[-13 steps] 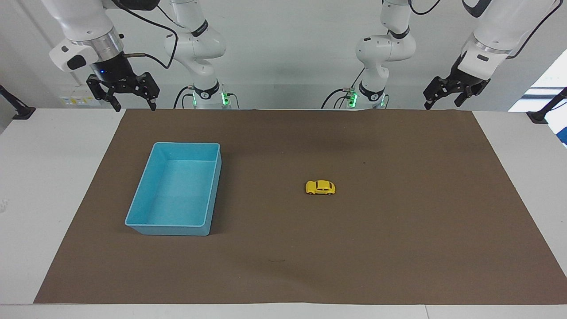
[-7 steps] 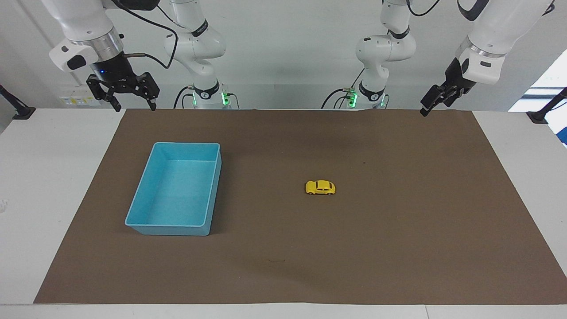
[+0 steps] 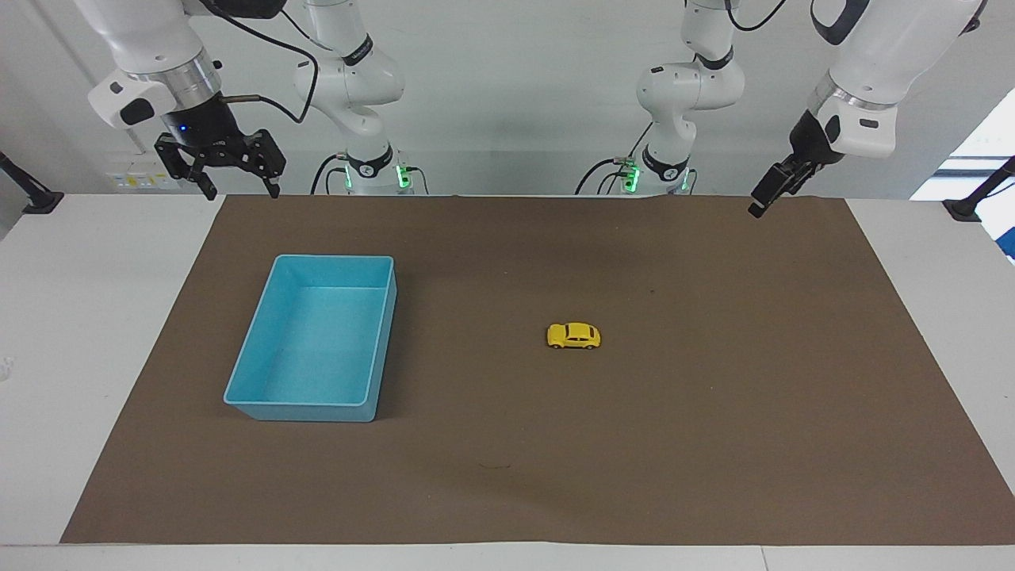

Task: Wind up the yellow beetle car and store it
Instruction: 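Reach the left gripper over the yellow beetle car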

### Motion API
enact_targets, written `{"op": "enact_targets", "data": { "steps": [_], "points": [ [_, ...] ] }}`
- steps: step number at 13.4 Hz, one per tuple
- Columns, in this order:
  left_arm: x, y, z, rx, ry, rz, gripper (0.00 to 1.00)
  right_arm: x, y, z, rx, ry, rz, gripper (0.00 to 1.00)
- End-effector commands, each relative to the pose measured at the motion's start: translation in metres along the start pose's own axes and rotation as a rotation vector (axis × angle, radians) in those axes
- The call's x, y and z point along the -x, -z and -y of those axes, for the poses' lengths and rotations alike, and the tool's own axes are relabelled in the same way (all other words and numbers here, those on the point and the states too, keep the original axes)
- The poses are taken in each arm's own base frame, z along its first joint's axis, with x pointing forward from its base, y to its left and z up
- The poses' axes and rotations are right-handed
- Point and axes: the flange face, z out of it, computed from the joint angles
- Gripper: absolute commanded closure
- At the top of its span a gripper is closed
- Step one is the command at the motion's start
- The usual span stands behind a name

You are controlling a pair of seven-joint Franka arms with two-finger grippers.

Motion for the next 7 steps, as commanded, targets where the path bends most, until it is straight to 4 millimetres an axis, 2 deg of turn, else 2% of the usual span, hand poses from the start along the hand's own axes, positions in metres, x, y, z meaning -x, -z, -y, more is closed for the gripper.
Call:
{"op": "enact_targets", "data": {
  "steps": [1, 2, 4, 7],
  "points": [
    [0.004, -0.005, -0.006, 0.042, 0.17, -0.02, 0.0, 0.002, 0.001, 0.0, -0.012, -0.01, 0.0, 0.0],
    [0.005, -0.008, -0.011, 0.051, 0.246, -0.023, 0.0, 0.002, 0.002, 0.001, -0.012, -0.008, -0.003, 0.0],
    [0.02, -0.026, -0.038, 0.065, 0.374, -0.02, 0.0, 0.002, 0.001, 0.0, -0.012, -0.01, 0.0, 0.0],
    [0.04, -0.05, -0.061, 0.09, 0.552, -0.019, 0.0, 0.002, 0.002, 0.0, -0.012, -0.01, -0.002, 0.0]
  ]
}}
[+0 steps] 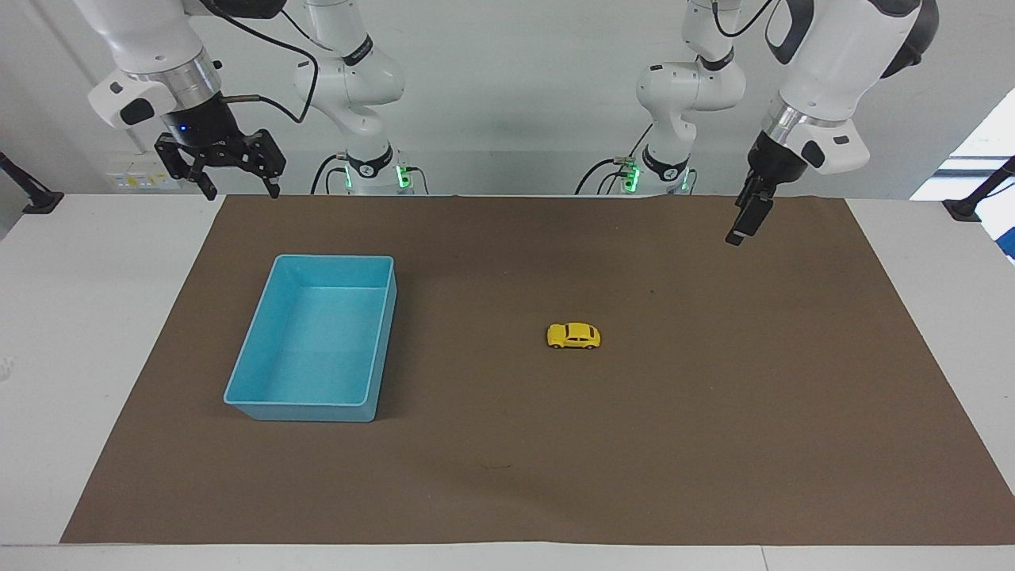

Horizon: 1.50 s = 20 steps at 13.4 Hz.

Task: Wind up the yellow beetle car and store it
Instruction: 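Reach the left gripper over the yellow beetle car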

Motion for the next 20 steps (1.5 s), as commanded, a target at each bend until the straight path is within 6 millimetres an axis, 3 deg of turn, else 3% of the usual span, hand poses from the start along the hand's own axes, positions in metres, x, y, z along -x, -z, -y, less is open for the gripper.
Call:
{"op": "enact_targets", "data": {
  "steps": [1, 5, 7, 10, 12, 16, 20],
  "points": [
    [0.019, -0.024, -0.004, 0.018, 0.132, 0.01, 0.0, 0.002, 0.001, 0.0, -0.012, -0.01, 0.0, 0.0],
    [0.049, -0.059, -0.013, 0.014, 0.231, 0.016, 0.0, 0.002, 0.001, 0.0, -0.012, -0.01, 0.0, 0.0],
    [0.071, -0.086, -0.026, 0.013, 0.292, 0.023, 0.0, 0.002, 0.001, 0.0, -0.012, -0.01, 0.0, 0.0],
    [0.085, -0.12, -0.04, 0.008, 0.368, 0.028, 0.0, 0.002, 0.001, 0.0, -0.012, -0.01, 0.0, 0.0],
    [0.103, -0.154, -0.05, -0.008, 0.36, 0.022, 0.0, 0.002, 0.001, 0.0, -0.012, -0.01, -0.002, 0.0],
    [0.114, -0.208, -0.067, -0.01, 0.365, 0.014, 0.0, 0.002, 0.002, 0.0, -0.012, -0.01, -0.002, 0.0],
    [0.13, -0.237, -0.072, -0.005, 0.385, 0.005, 0.0, 0.002, 0.001, 0.0, -0.012, -0.01, 0.0, 0.0]
  ]
}}
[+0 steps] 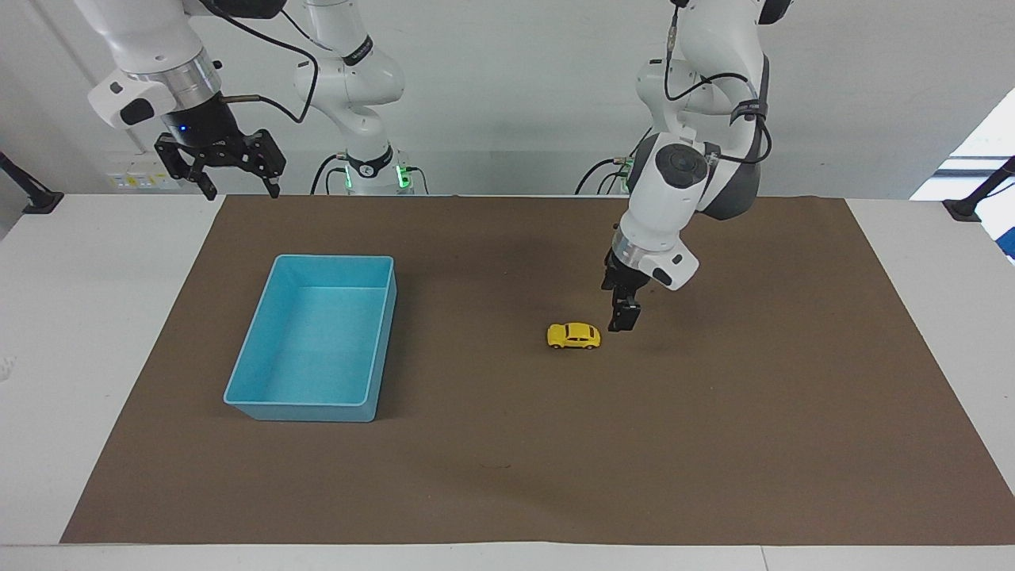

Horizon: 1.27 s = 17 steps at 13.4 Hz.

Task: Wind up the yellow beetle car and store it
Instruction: 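Reach the left gripper over the yellow beetle car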

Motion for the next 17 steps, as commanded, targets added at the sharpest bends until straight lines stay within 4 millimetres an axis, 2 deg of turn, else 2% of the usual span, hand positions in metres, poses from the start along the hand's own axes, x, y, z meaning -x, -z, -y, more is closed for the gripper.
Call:
{"op": "enact_targets", "data": {
  "steps": [1, 2, 3, 5, 8, 10, 14, 15, 17],
  "points": [
    [0.012, -0.012, -0.002, 0.03, 0.024, -0.022, 0.0, 0.002, 0.002, 0.0, -0.012, -0.01, -0.002, 0.0],
    [0.014, -0.022, -0.002, 0.025, 0.035, -0.038, 0.0, 0.002, 0.001, 0.0, -0.012, -0.01, 0.0, 0.0],
    [0.028, -0.033, 0.003, 0.03, 0.027, -0.059, 0.0, 0.002, 0.002, 0.0, -0.012, -0.01, -0.002, 0.0],
    [0.035, -0.055, 0.003, 0.033, 0.04, -0.088, 0.0, 0.002, 0.001, 0.0, -0.012, -0.01, 0.0, 0.0],
    [0.036, -0.058, 0.001, 0.045, 0.042, -0.079, 0.0, 0.002, 0.001, -0.001, -0.012, -0.011, 0.0, 0.0],
    [0.035, -0.069, 0.001, 0.033, 0.049, -0.084, 0.0, 0.002, 0.001, -0.001, -0.012, -0.011, 0.0, 0.0],
    [0.035, -0.069, 0.001, 0.037, 0.082, -0.083, 0.0, 0.002, 0.001, -0.002, -0.012, -0.013, 0.0, 0.0],
    [0.035, -0.069, 0.001, 0.038, 0.083, -0.082, 0.03, 0.002, 0.002, -0.002, -0.012, -0.013, -0.002, 0.0],
    [0.037, -0.069, 0.001, 0.048, 0.081, -0.075, 0.3, 0.002, 0.001, -0.002, -0.012, -0.013, 0.0, 0.0]
  ]
}}
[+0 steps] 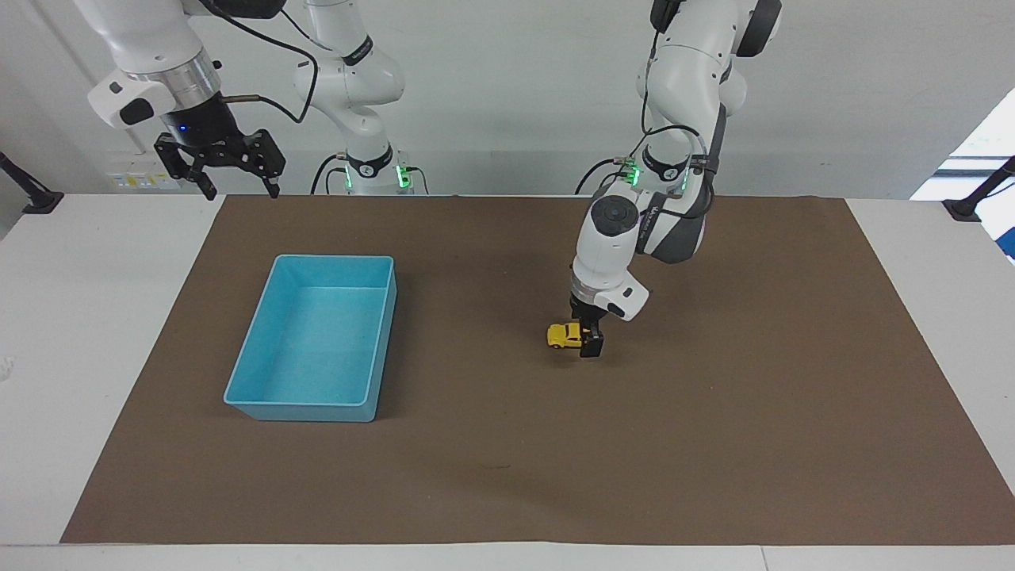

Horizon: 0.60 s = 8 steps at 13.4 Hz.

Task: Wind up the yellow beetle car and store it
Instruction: 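Reach the left gripper over the yellow beetle car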

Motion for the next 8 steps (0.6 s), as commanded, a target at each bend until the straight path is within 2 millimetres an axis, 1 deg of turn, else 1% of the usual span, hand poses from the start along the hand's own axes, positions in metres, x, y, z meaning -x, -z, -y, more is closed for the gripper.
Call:
{"op": "enact_targets", "data": {
  "steps": [1, 2, 4, 5, 6, 8],
  "points": [
    [0.0047, -0.001, -0.0038, 0.027, 0.008, -0.004, 0.44, 0.0023, 0.0014, -0.0012, -0.012, -0.012, 0.0, 0.0],
    [0.0054, -0.0015, -0.003, 0.027, 0.006, -0.003, 0.58, 0.0023, 0.0014, -0.0012, -0.012, -0.012, 0.0, 0.0],
    [0.0054, -0.0015, -0.003, 0.027, 0.0, -0.003, 0.89, 0.0023, 0.0014, -0.0012, -0.012, -0.012, 0.0, 0.0],
    [0.0052, -0.0017, -0.0028, 0.024, -0.005, -0.005, 0.98, 0.0023, 0.0014, -0.0012, -0.012, -0.012, 0.0, 0.0],
    [0.0045, -0.0016, -0.0034, 0.026, -0.02, -0.005, 1.0, 0.0023, 0.0014, -0.0021, -0.012, -0.014, 0.0, 0.0],
    [0.0038, -0.0046, -0.0025, 0.017, -0.013, -0.008, 1.0, 0.0023, 0.0014, -0.0021, -0.012, -0.014, 0.0, 0.0]
  ]
}}
